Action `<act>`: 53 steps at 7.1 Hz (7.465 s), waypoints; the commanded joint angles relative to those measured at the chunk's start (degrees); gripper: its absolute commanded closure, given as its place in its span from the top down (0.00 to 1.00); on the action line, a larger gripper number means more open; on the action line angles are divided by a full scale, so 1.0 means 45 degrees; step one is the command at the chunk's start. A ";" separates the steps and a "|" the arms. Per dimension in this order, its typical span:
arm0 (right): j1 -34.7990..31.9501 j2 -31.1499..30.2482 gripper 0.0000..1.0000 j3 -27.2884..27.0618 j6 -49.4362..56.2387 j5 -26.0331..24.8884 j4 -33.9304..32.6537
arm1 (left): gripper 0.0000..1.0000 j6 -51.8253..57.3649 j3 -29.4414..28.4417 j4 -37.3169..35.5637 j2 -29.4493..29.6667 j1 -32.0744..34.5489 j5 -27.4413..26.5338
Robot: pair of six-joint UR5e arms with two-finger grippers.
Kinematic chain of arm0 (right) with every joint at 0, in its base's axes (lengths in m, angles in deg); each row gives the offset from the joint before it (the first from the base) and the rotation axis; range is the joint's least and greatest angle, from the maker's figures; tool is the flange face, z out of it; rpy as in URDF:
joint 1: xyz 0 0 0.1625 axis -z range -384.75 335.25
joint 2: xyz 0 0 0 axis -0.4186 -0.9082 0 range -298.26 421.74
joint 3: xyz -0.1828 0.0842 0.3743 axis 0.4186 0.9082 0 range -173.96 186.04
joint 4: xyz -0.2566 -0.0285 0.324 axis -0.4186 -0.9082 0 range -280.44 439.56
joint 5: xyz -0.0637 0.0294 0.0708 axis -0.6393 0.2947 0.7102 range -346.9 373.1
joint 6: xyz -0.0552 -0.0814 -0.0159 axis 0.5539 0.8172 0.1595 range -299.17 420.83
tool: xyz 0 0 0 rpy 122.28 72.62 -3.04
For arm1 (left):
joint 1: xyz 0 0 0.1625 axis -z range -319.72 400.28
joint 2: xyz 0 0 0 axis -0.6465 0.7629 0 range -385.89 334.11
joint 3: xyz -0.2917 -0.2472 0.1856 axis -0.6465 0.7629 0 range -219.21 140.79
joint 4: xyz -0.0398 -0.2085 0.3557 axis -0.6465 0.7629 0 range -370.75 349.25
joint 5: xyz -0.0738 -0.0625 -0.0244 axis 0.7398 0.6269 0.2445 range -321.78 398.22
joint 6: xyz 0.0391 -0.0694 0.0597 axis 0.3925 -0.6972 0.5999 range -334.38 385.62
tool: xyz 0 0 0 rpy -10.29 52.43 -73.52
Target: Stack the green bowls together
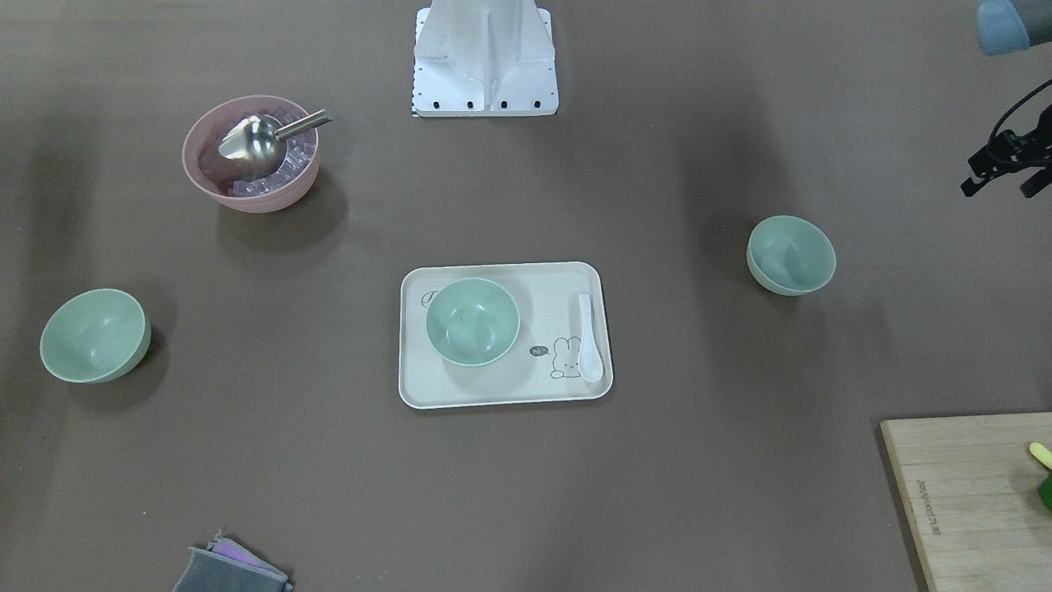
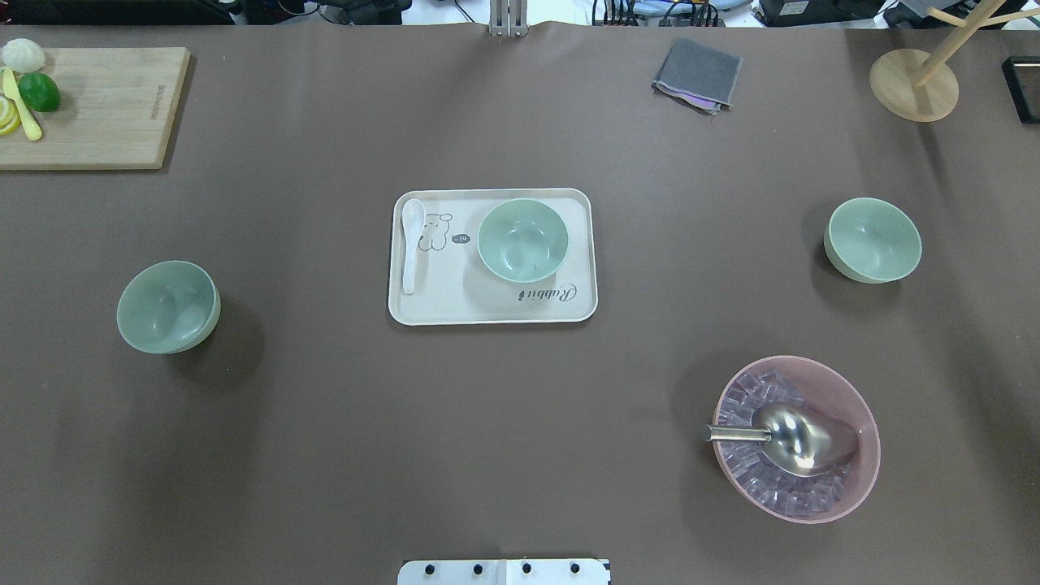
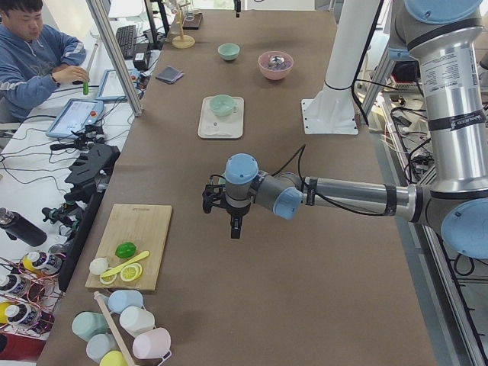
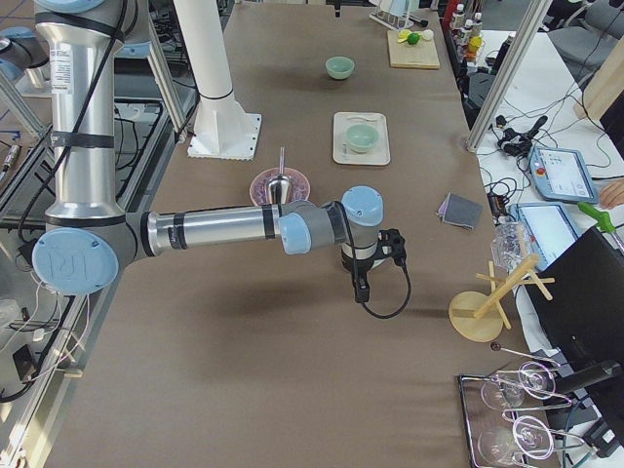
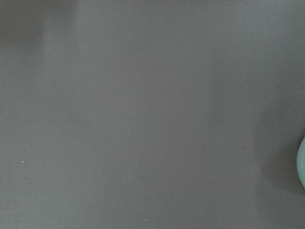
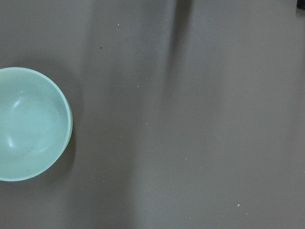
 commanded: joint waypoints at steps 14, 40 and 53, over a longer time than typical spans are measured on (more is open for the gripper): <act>0.1232 0.0682 1.00 0.0815 -0.0959 0.0694 0.1641 | 0.99 -0.1256 -0.0242 0.2584 0.0031 -0.0352 0.0988; 0.4005 0.6404 0.00 0.3317 -0.9508 0.2336 0.3048 | 0.79 -0.6178 -0.1546 0.3271 0.2585 -0.4982 -0.1983; 0.8343 0.8948 0.00 0.2886 -1.6123 -0.1981 0.3010 | 0.00 -0.9430 -0.1726 0.2573 0.6936 -0.5914 -0.0946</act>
